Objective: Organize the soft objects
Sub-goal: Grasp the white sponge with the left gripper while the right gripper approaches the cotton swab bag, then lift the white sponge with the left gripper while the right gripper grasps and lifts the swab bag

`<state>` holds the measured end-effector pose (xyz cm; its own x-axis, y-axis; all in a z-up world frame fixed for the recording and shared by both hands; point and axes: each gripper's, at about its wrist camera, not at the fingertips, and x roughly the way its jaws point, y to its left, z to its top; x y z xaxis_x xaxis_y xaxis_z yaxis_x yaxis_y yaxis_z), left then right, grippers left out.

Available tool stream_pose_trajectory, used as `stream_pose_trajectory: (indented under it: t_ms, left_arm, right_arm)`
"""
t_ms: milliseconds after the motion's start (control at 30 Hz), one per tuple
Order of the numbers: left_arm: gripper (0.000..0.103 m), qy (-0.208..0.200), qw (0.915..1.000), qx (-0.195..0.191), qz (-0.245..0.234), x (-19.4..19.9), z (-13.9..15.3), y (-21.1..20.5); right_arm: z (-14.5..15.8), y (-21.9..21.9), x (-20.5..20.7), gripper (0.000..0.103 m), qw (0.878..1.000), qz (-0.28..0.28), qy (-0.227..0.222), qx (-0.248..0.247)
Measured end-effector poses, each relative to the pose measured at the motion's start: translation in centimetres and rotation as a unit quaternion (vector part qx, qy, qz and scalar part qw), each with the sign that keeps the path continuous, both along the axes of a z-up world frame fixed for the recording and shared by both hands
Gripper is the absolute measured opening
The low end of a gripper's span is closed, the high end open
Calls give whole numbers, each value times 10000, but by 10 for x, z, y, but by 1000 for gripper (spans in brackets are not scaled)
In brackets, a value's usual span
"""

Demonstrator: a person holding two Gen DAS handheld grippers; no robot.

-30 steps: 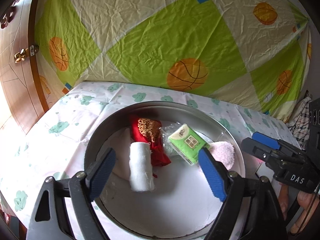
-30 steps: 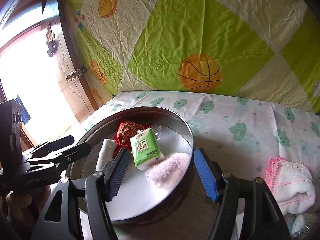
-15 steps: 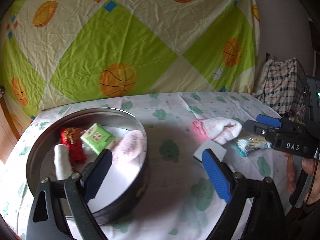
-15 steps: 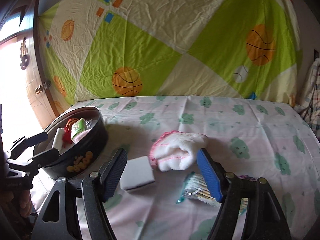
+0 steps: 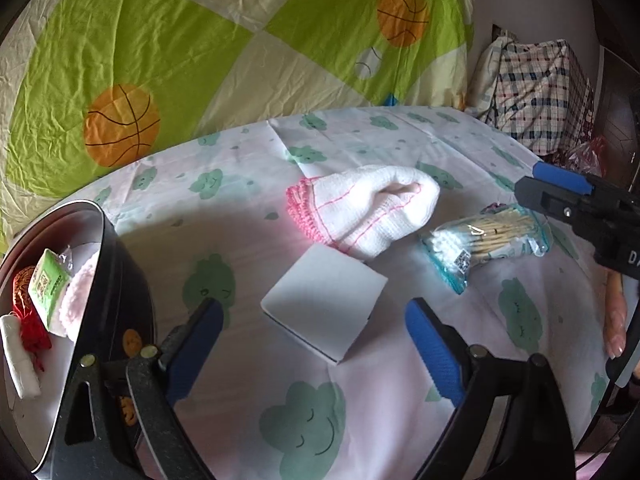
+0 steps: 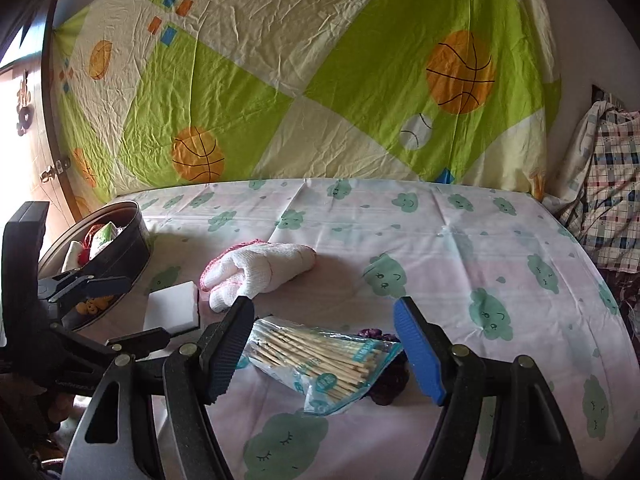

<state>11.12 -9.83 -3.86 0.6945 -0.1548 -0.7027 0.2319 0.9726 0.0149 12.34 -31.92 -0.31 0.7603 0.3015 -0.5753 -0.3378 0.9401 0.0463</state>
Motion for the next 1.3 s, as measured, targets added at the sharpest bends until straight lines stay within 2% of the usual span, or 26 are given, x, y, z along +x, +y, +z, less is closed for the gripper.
stream_pose_trajectory:
  t_ms: [367, 433, 500, 600, 800, 1000, 1133, 1300]
  left_arm:
    - [93, 235, 9996, 95, -103, 29, -15, -8]
    - [75, 267, 9996, 81, -92, 31, -18, -7]
    - [64, 332, 9994, 15, -116, 33, -20, -6]
    - [60, 472, 9986, -72, -209, 35, -23, -4]
    - [60, 284, 9993, -208, -102, 26, -18, 6]
    - [60, -43, 9988, -396, 280, 13, -9, 26]
    - [60, -84, 9976, -579, 371, 8, -8, 36]
    - [60, -79, 9970, -673, 384, 5, -8, 40]
  right_arm:
    - [-16, 5, 1, 74, 9997, 102, -9, -240]
    - [-17, 9, 1, 74, 9994, 155, 1, -324]
    - [-16, 11, -1, 74, 9991, 195, -61, -366]
    - [-16, 16, -3, 74, 9986, 291, -94, -439]
    - [-21, 24, -1, 74, 9965, 532, 6, -647]
    - [-35, 38, 9, 78, 9903, 814, 456, -1031]
    - [-48, 51, 13, 78, 9800, 852, 547, -1713]
    - [-52, 61, 10, 78, 9735, 1029, 479, -1986]
